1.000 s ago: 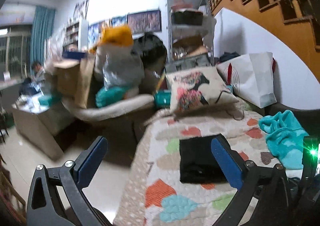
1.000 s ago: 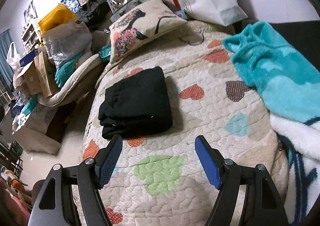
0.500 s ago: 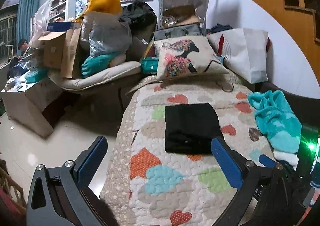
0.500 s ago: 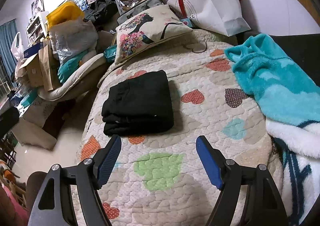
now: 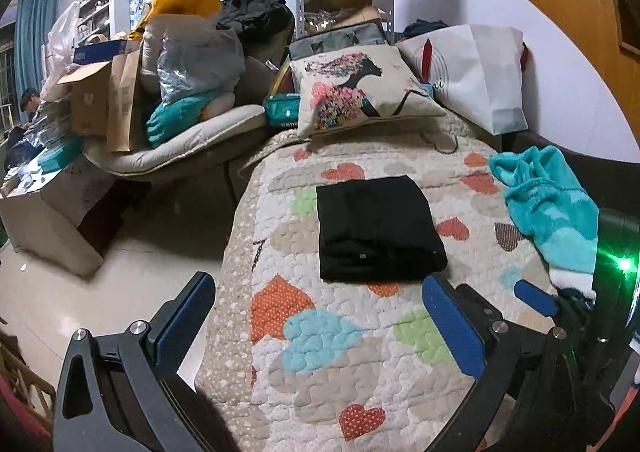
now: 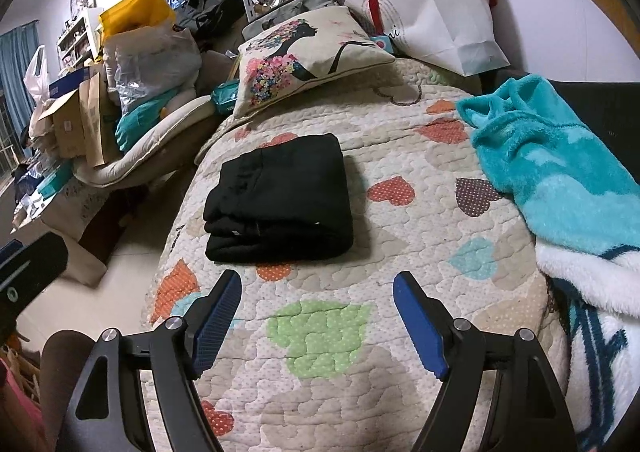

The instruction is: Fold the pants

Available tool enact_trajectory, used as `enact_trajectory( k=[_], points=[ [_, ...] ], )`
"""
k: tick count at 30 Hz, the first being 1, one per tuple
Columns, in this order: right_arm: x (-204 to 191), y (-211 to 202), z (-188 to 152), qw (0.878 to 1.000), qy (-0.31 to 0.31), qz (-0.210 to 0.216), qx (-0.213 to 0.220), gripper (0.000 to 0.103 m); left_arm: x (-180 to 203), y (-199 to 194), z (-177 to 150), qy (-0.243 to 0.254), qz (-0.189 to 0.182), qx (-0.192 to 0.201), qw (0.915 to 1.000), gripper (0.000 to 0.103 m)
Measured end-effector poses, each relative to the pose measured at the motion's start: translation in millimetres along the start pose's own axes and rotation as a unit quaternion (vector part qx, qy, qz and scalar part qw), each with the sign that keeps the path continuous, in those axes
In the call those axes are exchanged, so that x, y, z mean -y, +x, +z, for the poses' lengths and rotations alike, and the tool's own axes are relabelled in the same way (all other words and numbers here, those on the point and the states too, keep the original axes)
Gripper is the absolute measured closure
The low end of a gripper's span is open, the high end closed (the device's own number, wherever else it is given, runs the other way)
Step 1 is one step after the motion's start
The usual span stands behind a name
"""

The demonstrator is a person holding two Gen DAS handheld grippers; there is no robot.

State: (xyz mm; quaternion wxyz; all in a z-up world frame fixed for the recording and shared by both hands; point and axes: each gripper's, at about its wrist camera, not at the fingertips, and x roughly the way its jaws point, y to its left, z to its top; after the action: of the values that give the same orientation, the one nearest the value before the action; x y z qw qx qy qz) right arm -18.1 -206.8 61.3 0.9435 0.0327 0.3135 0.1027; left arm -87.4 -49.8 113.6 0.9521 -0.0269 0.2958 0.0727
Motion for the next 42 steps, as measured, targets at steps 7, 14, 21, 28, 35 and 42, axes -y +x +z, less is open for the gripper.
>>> enact_trajectory(
  k=[7,14,21,28,35,42],
  points=[
    [1.1,2.6,-0.5,1.0,0.002,-0.004,-0.004,0.02,-2.0,6.3,-2.3,-0.009,-0.008,-0.017,0.9998,0.0],
    [-1.5,4.0,-2.4,1.0,-0.007,-0.004,-0.006,0.02,-2.0,9.6,-4.8,-0.01,-0.013,-0.026,0.9995,0.0],
    [-5.2,4.5,-4.9,1.0,-0.014,-0.006,-0.007,0.019,-4.2,15.0,-7.0,-0.017,-0.018,-0.039,0.9989,0.0],
    [-8.8,5.5,-7.6,1.0,-0.018,-0.009,-0.011,0.019,-8.7,22.5,-10.2,-0.031,-0.023,-0.056,0.9977,0.0],
    [-10.6,6.5,-8.8,1.0,-0.023,-0.009,-0.012,0.019,-10.8,29.6,-13.4,-0.037,-0.026,-0.07,0.9965,0.0],
    [-11.7,9.6,-10.3,0.999,-0.025,-0.012,-0.018,0.019,-10.9,37.7,-18.1,-0.036,-0.025,-0.077,0.9961,0.0]
  ],
)
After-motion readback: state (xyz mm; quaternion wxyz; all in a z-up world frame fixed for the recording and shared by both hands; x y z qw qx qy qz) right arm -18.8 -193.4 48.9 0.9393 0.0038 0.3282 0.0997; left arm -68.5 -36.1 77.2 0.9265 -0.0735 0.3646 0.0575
